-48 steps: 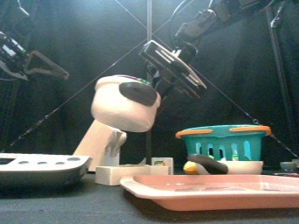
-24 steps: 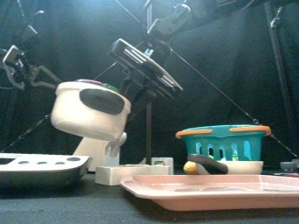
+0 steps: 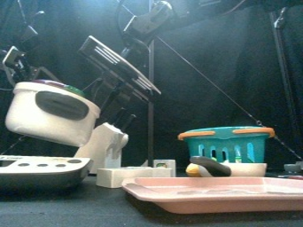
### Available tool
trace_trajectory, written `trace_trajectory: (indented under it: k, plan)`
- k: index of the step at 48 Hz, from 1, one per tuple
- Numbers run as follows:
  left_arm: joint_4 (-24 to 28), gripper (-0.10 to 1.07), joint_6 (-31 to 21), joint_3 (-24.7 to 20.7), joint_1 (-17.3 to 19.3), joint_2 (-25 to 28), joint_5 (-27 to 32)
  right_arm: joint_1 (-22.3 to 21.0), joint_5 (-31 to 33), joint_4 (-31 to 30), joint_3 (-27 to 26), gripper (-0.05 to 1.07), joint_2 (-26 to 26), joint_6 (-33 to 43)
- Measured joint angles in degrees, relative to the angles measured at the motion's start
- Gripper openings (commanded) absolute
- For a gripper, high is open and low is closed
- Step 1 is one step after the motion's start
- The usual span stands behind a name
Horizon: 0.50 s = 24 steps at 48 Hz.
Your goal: Place pot on stove
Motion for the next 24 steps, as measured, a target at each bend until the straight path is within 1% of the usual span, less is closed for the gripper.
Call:
trace_trajectory:
  k: [8,16,24]
  plan:
    - [0.00,-0.02,0.00,0.09,0.00,0.00,0.09,0.09,0.88,-0.62,-3.25,0.28,2.37,-0.09]
    - [0.00,-0.02,0.00,0.09,0.00,0.00,0.09,0.35,3.08,-0.70,-5.71,0.28,4.75,-0.09]
    - [0.00,-0.02,0.00,0.09,0.00,0.00,0.09,0.97,5.19,-0.70,-7.47,0.28,5.71,-0.09]
